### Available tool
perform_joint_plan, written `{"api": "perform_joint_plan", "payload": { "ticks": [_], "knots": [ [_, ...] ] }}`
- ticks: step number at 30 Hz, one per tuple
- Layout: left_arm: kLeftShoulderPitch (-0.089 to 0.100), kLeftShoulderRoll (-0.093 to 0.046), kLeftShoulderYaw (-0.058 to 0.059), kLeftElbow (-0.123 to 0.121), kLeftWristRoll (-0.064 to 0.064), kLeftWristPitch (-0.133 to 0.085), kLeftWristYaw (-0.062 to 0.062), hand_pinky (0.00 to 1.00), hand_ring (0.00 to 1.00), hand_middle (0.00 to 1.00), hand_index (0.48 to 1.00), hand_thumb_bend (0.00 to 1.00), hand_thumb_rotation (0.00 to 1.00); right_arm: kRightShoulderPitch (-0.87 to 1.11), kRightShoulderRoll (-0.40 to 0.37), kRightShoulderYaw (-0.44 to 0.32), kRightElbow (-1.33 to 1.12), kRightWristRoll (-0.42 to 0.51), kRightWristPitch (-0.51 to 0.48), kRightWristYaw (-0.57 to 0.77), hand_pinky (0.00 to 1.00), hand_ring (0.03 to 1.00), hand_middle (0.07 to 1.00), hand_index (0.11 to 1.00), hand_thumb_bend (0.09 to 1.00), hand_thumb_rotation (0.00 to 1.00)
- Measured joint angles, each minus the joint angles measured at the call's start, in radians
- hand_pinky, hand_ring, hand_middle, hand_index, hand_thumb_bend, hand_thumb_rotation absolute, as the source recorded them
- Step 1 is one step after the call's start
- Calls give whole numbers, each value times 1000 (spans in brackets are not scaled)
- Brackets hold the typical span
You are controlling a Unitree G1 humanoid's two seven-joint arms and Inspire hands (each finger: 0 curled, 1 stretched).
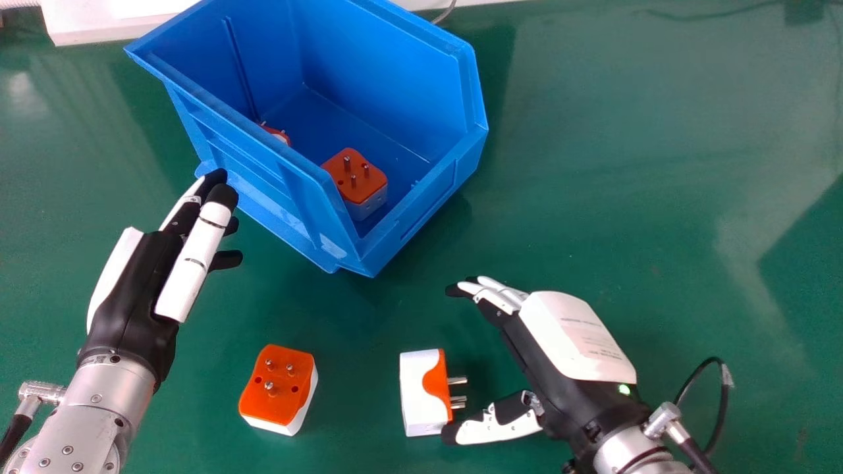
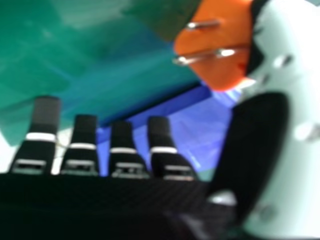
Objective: Pick all objects and put in blue box
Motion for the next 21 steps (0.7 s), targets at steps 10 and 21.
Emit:
{"api": "perform_joint_plan", "payload": {
  "ticks": [10, 21],
  "knots": [
    [4, -2, 0, -14, -1, 5, 8, 838, 920, 942, 961, 532, 1000, -21, -3, 15, 16, 1, 6, 8, 777, 876, 898, 848, 676, 179],
    [9, -5, 0, -44, -1, 23, 13, 848, 925, 950, 969, 509, 1000, -6, -14, 32, -28, 3, 20, 54, 737, 836, 877, 824, 673, 157]
  ]
}}
